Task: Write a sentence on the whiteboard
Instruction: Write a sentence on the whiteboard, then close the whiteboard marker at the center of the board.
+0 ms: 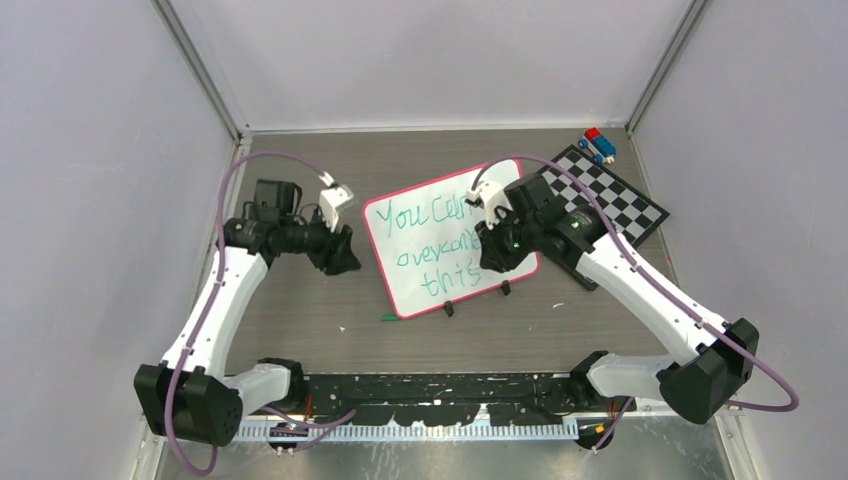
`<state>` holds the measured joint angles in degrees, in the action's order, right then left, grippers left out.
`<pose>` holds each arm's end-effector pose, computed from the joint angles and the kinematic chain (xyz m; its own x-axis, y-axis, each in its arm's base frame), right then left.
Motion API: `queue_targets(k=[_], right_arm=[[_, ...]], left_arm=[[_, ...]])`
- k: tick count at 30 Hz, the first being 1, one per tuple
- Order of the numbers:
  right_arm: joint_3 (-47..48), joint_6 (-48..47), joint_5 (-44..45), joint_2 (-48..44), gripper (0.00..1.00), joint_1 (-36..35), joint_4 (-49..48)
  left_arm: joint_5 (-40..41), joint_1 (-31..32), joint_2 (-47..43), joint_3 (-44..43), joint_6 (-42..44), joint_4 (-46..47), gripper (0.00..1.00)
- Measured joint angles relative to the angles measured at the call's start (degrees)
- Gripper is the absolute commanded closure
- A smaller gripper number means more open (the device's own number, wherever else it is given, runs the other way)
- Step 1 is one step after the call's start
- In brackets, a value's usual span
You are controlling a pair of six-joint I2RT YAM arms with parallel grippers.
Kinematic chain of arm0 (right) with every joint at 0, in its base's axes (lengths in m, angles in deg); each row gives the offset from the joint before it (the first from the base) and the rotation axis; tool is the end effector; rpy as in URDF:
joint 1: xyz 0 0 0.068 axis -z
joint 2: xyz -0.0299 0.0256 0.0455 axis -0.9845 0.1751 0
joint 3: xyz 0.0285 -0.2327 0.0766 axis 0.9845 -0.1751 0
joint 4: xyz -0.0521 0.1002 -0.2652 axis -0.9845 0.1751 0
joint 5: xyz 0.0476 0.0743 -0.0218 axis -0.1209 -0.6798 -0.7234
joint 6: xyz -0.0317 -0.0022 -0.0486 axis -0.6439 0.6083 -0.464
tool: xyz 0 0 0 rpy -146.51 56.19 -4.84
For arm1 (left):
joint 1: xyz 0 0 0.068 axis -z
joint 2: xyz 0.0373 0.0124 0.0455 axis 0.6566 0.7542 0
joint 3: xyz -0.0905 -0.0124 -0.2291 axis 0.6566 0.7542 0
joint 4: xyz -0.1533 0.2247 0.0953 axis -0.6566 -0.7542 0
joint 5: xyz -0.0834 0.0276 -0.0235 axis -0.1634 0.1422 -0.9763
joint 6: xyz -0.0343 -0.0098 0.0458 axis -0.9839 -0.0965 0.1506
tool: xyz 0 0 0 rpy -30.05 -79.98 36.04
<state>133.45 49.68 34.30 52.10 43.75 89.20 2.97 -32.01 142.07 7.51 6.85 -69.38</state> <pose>0.2280 0.1788 0.2964 -0.5582 -0.5309 -0.6376 -0.7518 0.6488 0.1180 0.2590 -0.0700 0.3005 -0.5302 0.3494 -0.7725 0.7754 0.5683 -0.2752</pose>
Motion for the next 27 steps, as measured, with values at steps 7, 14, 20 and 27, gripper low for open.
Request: queue_targets(k=[7,14,20,27], right_arm=[[2.4,2.4,-3.7,0.0,1.0,5.3,0.3],[2.6,3.7,-6.0,0.3,1.0,8.3,0.3],[3.2,4.3,-7.1,0.7,1.0,9.5,1.0],[3.9,4.3,-8.7,0.7,1.0,10.1,1.9]], left_arm=[[7.5,5.4,-3.5,16.6,13.5,-3.1,0.49],[10.9,15.0,-4.8,25.0,17.1,1.0,0.52],[11.5,18.2,-2.4,26.7,20.2,6.1,0.51],[10.9,21.2,0.0,28.3,25.5,8.5,0.49]])
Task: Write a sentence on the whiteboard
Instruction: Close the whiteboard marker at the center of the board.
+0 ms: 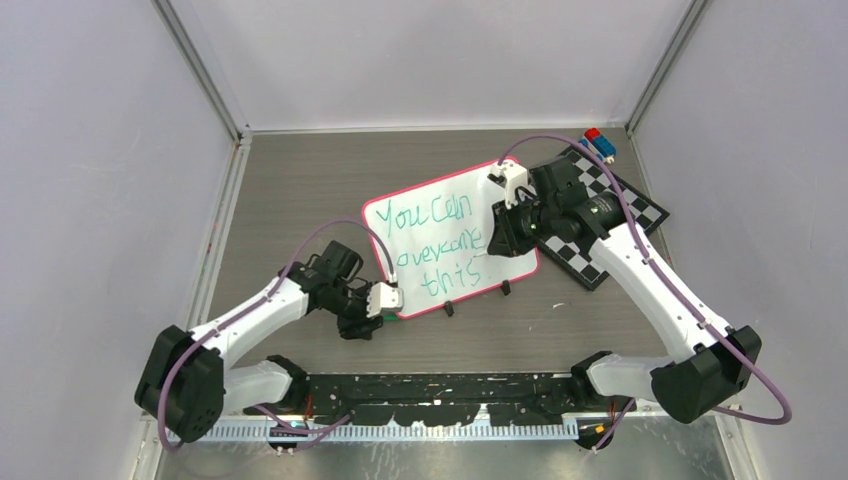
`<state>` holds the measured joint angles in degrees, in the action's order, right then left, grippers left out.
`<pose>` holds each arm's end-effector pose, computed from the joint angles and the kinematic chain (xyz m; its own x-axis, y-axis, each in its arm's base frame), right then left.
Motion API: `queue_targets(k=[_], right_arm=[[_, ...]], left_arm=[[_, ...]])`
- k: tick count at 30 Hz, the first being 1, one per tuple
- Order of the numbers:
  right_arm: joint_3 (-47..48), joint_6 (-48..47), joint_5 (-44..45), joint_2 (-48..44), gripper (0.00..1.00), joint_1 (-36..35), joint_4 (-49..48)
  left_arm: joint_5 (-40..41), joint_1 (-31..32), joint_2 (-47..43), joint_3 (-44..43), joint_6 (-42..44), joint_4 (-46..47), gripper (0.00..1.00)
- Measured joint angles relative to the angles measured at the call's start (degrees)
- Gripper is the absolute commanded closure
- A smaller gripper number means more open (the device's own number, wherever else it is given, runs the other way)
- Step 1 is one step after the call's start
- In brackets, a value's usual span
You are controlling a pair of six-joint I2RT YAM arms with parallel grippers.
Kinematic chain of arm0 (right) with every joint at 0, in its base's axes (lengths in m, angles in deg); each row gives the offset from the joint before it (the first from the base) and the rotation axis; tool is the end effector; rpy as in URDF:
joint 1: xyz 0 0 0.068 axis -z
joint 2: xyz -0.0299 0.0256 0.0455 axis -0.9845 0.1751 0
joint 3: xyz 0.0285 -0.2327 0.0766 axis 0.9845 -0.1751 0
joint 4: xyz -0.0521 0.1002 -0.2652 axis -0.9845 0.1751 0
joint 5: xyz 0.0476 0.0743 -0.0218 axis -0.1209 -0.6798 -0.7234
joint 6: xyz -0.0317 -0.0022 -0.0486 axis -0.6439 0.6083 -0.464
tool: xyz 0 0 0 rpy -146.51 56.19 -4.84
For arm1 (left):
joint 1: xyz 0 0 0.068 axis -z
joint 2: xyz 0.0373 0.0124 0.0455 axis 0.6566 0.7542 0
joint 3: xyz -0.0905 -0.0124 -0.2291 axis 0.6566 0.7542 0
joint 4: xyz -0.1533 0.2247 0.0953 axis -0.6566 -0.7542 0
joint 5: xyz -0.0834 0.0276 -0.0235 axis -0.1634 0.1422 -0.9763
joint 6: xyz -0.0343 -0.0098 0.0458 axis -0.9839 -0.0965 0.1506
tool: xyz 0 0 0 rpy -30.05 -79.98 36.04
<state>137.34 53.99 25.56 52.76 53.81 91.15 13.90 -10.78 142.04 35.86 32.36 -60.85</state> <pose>0.2533 0.1417 0.3159 -0.6732 -0.3577 -0.6472 -0.6429 0.7155 0.2733 0.1858 -0.1341 0.1421 -0.1467 0.7971 -0.5857 0.9886 0.0988 -0.1132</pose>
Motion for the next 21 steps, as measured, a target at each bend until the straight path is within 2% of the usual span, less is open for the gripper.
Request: queue_targets(k=[6,14,21], right_arm=[[0.1,0.0,-1.0,0.0,1.0,0.1,0.5],[0.3,0.2,-3.1,0.0,1.0,0.3,0.6],[0.3,0.2,-3.7,0.0,1.0,0.3,0.7]], left_arm=[[0.7,4.2,-2.9,2.1,2.5,4.8,0.48],[3.0,6.8,1.0,3.1,3.3,13.0,0.49],[5.1,8.8,4.0,4.9,4.0,18.5,0.56]])
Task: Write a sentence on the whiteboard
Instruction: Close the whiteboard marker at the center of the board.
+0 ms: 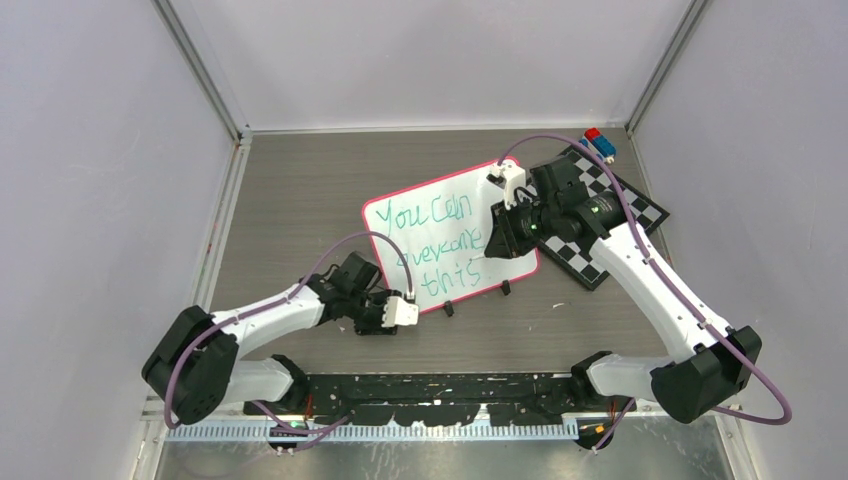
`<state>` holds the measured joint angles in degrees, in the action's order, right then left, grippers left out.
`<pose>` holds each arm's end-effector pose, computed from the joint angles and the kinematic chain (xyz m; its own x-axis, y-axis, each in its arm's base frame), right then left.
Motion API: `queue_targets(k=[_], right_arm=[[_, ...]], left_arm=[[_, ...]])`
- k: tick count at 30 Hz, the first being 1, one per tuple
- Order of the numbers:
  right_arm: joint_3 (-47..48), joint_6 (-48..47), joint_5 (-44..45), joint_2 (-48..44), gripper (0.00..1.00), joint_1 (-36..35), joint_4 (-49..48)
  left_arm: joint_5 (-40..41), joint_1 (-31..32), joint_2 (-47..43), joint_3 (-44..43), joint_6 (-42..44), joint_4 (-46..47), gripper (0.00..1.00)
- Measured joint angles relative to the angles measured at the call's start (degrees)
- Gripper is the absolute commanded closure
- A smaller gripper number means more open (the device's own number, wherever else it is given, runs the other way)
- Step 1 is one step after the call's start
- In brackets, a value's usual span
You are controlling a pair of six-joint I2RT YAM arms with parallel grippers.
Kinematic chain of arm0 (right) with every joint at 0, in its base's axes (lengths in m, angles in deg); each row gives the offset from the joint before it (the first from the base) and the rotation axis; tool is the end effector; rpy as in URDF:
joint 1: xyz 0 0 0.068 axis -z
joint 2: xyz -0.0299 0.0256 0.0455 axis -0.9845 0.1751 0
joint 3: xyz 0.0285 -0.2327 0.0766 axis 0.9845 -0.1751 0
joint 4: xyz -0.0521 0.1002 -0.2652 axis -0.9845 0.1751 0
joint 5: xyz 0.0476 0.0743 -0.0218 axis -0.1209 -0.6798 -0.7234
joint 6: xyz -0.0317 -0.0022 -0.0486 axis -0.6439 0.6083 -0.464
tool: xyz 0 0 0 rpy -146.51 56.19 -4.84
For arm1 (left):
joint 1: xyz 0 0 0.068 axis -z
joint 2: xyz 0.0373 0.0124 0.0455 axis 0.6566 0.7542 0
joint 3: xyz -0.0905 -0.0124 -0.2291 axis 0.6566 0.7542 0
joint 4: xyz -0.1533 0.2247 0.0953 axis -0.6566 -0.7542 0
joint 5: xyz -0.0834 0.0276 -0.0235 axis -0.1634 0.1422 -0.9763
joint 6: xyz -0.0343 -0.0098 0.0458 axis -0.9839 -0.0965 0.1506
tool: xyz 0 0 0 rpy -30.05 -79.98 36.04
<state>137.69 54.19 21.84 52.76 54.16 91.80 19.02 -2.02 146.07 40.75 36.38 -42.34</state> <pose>0.2516 0.1417 0.3180 -0.6801 -0.3515 -0.6433 -0.6573 0.6811 0.3227 0.1782 -0.1688 0.1135 0.1270 0.7825 -0.6095 0.9910 -0.0732 0.1125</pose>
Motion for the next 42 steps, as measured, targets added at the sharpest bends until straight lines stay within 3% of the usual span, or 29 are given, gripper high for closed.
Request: queue_targets(k=[8,20,24,32,42], right_arm=[[0.0,0.0,-0.1,0.0,1.0,0.0,0.1],[0.0,0.0,0.3,-1.1,1.0,0.0,0.2],[0.0,0.0,0.3,-1.2,1.0,0.0,0.2],[3.3,2.1,-0.5,1.7,1.0,0.0,-0.1],[6.7,7.8,-10.7,3.0,1.0,0.0,-2.9]], left_arm=[[0.3,1.0,1.4,0.6,1.2,1.6,0.66],[0.5,1.9,3.7,-3.6,5.4,-9.4,0.99],[0.6,3.1,3.5,-7.3,1.6,-17.2,1.0],[-1.6,3.3,-2.6,-23.5,-11.5,-28.4,1.0],[1.1,0.8,-7.3,-36.5,-23.6,-27.8,1.0]])
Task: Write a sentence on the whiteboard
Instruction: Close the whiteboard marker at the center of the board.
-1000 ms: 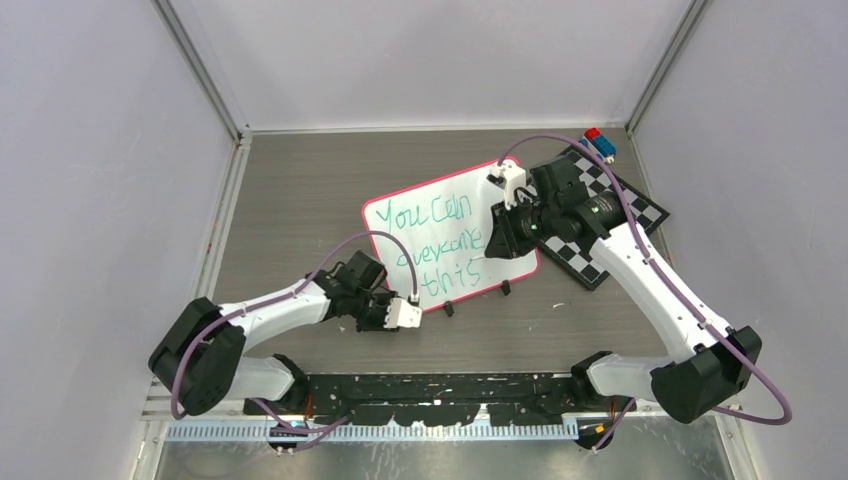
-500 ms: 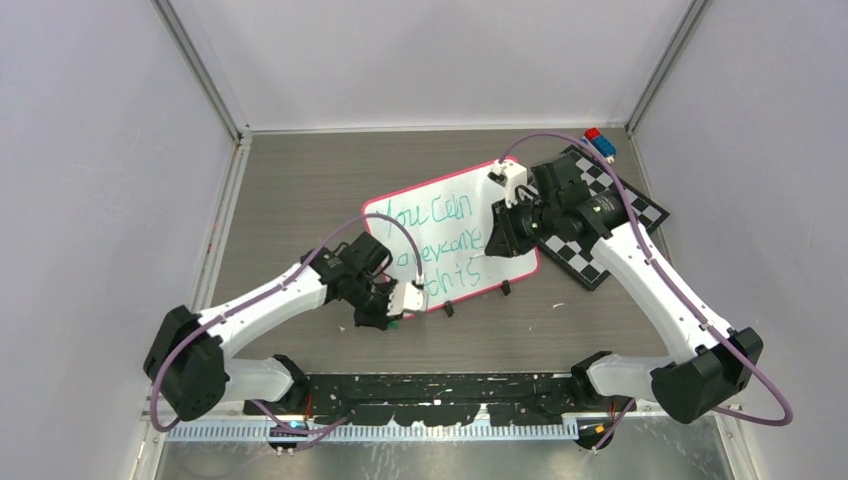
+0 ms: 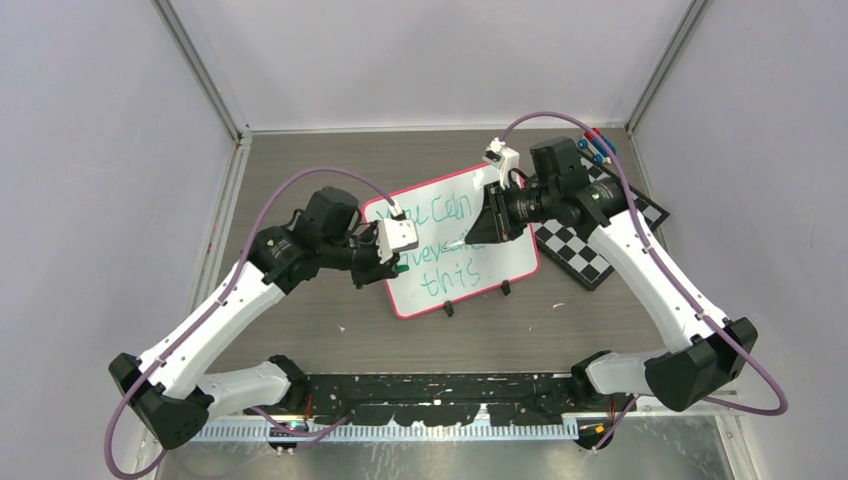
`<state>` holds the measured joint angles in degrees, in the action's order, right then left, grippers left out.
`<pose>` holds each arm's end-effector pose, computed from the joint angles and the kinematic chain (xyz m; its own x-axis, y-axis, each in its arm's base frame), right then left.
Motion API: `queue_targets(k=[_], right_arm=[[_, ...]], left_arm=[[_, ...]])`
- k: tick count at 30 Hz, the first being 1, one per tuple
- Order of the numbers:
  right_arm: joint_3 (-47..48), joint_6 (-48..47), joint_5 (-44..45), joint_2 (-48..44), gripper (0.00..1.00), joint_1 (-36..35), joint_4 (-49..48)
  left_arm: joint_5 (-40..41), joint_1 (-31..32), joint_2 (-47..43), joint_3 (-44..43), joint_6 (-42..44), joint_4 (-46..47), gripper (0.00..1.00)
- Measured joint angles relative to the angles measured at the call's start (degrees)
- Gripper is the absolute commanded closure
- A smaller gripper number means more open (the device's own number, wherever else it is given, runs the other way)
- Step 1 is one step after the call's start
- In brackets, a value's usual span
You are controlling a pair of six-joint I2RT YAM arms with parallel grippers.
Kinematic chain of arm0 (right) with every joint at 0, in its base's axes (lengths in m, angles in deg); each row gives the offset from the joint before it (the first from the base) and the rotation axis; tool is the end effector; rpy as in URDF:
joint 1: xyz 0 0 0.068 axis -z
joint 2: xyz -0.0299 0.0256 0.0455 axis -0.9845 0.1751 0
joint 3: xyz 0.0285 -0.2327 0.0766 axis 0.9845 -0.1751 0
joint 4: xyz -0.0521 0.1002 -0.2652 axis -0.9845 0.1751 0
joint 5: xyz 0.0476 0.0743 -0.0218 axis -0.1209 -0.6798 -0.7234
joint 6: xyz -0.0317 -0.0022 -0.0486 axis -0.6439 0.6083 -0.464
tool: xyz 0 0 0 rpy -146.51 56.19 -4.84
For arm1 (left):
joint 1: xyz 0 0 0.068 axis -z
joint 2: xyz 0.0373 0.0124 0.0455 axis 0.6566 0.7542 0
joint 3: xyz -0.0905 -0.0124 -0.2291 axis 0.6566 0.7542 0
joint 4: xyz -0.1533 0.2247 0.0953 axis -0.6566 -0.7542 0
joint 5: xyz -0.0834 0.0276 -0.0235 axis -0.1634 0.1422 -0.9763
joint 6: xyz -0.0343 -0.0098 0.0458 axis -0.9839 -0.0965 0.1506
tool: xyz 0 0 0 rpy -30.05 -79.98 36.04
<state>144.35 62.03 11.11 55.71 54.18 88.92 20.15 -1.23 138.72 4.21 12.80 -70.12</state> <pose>0.2608 0.1534 0.3505 -0.7044 -0.2388 -0.6685 -0.6601 0.5665 0.4932 0.1877 -0.1801 0.3283 -0.1221 0.6323 -0.7650 0.9710 0.2356 0.0398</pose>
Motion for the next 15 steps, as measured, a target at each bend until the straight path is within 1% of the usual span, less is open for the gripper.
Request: queue_targets(k=[2,8,15], right_arm=[[0.0,1.5,-3.2,0.4,1.0,0.0,-0.7],[0.0,4.9,-10.6,0.9,1.0,0.0,-2.5],[0.0,6.0,-14.7,0.9,1.0,-1.4,-3.0]], left_arm=[[-0.4,0.0,-0.8,-0.5,-1.4,1.6,1.0],[-3.4,0.0,-1.3,-1.0,-1.8,3.8,1.0],[-6.2,0.0,-1.5,-1.0,-2.1,6.2,1.0]])
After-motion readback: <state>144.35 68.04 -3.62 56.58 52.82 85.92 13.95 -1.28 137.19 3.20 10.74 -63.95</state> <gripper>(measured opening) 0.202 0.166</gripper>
